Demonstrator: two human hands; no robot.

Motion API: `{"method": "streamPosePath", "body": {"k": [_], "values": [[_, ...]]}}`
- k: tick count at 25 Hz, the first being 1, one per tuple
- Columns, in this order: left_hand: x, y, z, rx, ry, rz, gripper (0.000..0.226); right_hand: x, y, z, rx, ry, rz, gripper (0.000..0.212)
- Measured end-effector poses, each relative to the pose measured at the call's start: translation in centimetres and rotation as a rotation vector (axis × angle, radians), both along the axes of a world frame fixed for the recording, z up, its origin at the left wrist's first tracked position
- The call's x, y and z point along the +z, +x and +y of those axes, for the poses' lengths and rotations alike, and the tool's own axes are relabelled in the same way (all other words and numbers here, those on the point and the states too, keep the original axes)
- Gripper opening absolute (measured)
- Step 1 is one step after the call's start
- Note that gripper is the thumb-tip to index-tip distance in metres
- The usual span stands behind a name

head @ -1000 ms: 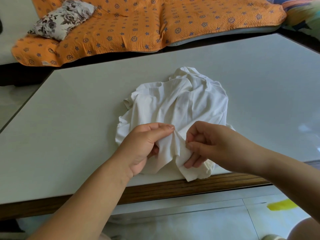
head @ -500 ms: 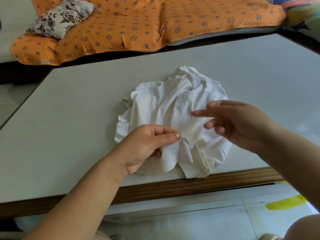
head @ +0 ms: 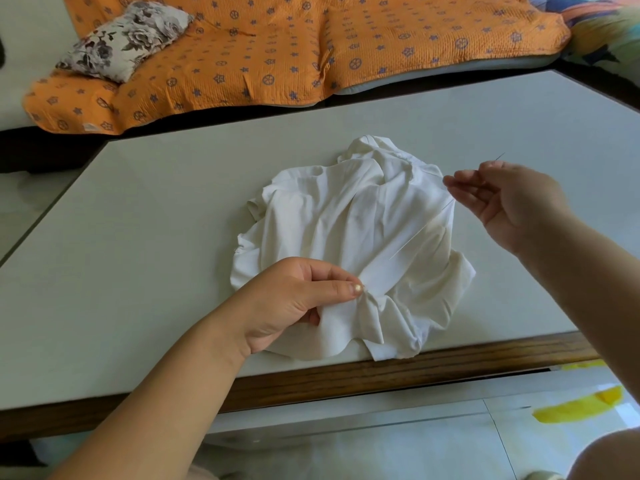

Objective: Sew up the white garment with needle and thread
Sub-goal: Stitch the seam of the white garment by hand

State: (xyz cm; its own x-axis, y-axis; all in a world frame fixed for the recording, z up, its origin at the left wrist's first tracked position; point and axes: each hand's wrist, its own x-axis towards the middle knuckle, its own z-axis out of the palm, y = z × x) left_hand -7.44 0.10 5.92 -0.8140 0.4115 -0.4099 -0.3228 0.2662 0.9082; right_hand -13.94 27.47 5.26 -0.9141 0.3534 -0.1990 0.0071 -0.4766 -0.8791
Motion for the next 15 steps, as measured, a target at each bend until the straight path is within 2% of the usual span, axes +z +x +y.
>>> {"method": "streamPosePath", "body": {"k": [7, 12, 15], "values": [[0.2, -0.1, 0.0, -0.015, -0.015, 0.004, 0.016, -1.0, -0.2, -0.9, -0.062, 0.409, 0.037, 0.013], [0.4, 0.0, -0.2, -0.053, -0.061, 0.020, 0.006, -0.8, 0.1, -1.0, -0.083, 0.483, 0.057, 0.015], [0.5, 0.0, -0.1, -0.052, -0.066, 0.026, 0.007, -1.3, 0.5, -1.7, -0.061, 0.640, 0.050, 0.018]]}}
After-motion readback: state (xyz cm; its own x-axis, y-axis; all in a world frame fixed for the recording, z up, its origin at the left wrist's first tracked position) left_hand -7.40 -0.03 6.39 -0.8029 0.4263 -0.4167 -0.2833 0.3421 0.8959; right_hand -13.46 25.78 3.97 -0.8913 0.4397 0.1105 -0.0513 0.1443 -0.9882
